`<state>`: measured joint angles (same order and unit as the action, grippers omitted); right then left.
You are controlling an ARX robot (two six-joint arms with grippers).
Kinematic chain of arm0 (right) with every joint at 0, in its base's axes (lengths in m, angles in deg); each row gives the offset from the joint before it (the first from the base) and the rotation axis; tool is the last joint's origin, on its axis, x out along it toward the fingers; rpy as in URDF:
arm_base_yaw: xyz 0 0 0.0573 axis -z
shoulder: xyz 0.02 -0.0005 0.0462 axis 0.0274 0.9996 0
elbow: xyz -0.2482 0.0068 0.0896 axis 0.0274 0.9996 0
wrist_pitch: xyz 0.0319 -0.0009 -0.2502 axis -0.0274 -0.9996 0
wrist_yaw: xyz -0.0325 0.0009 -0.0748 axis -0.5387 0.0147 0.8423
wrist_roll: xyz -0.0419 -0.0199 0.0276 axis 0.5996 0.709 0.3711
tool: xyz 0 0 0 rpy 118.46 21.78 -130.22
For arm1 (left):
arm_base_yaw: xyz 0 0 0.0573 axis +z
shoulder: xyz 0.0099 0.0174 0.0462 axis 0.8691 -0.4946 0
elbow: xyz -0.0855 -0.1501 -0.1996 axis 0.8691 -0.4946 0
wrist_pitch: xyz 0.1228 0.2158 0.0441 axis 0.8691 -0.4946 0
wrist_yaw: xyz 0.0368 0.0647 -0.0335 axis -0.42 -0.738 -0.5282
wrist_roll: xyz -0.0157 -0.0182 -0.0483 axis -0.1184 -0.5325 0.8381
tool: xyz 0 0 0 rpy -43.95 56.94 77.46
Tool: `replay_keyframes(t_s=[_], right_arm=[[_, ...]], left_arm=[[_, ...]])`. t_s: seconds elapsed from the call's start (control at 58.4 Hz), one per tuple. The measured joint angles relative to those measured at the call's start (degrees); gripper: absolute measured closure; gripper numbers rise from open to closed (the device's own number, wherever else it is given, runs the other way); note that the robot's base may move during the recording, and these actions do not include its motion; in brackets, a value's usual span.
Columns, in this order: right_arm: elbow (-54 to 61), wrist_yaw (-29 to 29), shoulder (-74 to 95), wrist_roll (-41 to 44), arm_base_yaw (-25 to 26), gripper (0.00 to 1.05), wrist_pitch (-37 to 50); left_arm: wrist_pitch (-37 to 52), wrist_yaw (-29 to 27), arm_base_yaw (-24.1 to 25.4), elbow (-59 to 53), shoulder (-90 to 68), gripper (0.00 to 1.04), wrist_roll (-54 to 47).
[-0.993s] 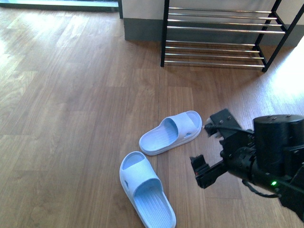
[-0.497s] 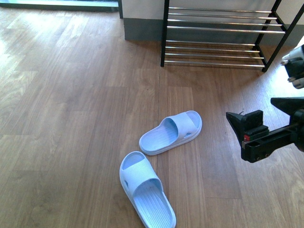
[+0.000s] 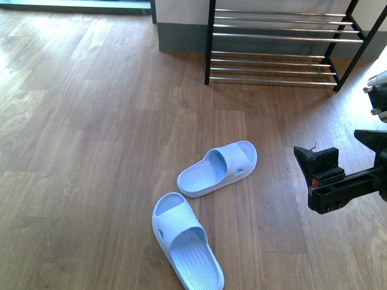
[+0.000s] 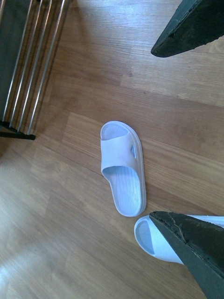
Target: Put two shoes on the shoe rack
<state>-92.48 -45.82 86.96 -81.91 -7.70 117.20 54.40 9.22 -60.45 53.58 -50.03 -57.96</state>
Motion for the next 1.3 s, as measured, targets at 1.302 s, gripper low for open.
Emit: replay_keyframes(t_s=[1.302], right_arm=[[-18.71, 2.36, 35.63, 7.89, -0.85, 0.09, -11.96]], left_arm=[[0.0, 0.0, -0.04, -0.02, 0.0, 0.09, -0.02]])
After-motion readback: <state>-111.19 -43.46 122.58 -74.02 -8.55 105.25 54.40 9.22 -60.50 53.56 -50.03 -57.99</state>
